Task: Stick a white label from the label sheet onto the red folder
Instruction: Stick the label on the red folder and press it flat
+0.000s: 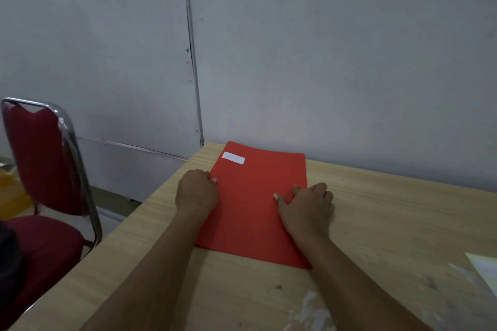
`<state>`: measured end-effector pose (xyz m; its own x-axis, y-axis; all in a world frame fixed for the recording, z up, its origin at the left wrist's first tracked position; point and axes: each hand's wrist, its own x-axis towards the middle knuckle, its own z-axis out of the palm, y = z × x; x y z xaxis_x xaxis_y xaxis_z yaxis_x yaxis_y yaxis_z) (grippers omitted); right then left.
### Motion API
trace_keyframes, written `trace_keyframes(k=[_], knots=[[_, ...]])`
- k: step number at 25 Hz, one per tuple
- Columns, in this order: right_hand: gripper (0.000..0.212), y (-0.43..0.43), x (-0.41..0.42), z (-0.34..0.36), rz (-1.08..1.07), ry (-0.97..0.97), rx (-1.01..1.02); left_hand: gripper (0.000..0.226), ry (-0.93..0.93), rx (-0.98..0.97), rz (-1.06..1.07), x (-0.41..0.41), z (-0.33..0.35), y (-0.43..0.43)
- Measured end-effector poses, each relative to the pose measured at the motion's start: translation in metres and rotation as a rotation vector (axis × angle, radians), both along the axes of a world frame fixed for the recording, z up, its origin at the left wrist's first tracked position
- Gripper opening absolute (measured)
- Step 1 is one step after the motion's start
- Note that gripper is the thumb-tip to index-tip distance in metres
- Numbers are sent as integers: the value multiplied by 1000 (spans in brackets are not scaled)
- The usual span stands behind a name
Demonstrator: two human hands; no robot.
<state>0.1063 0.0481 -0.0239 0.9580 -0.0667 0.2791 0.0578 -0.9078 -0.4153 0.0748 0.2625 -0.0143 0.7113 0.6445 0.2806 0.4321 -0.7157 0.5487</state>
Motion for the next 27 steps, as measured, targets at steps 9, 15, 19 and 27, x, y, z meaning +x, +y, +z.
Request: trace_keyframes(k=[9,15,19,27], knots=[[57,-4,5,-2,23,26,12,31,88,92,-16,1,4,1],[63,-13,2,5,103,92,169,35,135,100,-39,-6,17,-7],[60,-50,-16,15,231,51,245,39,41,207,-116,-24,33,-45],[63,-182,-78,2,245,54,-98,52,-28,144,-681,-83,-1,-237]])
